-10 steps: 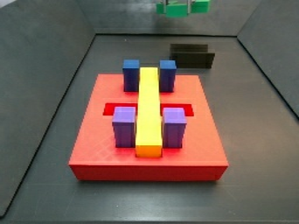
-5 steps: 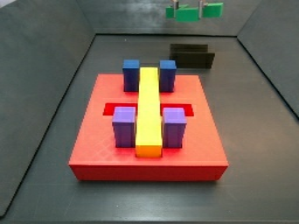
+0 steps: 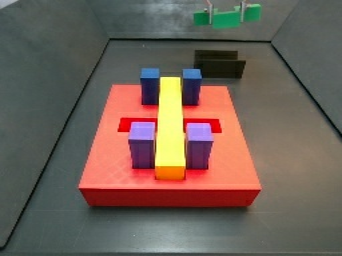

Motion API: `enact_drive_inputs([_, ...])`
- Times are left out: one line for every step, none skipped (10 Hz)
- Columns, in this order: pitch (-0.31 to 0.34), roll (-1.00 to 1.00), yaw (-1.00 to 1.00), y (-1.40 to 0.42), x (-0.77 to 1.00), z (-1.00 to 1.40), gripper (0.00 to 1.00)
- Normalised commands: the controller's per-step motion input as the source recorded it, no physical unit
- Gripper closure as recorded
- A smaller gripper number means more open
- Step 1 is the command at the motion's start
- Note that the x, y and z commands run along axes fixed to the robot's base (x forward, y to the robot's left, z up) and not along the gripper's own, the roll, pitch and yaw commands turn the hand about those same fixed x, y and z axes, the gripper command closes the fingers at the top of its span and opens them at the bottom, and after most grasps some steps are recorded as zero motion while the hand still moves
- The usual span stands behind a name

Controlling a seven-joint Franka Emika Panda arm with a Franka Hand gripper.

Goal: Pick up the green object. Move up. Place the green object on the fixture. Regrasp the green object. Move to above the board. Insert the green object.
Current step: Place the green object on the fixture.

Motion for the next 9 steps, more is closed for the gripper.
enact_drive_inputs([-0.026,-0.18,0.67,-0.32,0.14,0.06,1.00])
enact_drive_inputs([-0.394,-0.01,0.16,-0.37,0.39,0.12,1.00])
enact_drive_inputs([-0.283,0.00,-0.24,-0.11,0.47,-0.07,1.00])
enact_drive_inputs([0.000,0.00,-0.24,0.00,0.27,-0.07,1.00])
enact_drive_inputs([0.251,0.05,-0.02,-0.03,0.32,0.00,1.00])
enact_drive_inputs([-0.020,-0.09,0.00,-0.15,-0.01,0.00,1.00])
enact_drive_inputs([0.131,-0.71,0.00,-0.05,0.10,0.29,1.00])
enact_drive_inputs([0.566,-1.00,0.10,0.00,0.29,0.25,1.00])
enact_drive_inputs([0.466,-1.00,0.18,0.00,0.27,0.21,1.00])
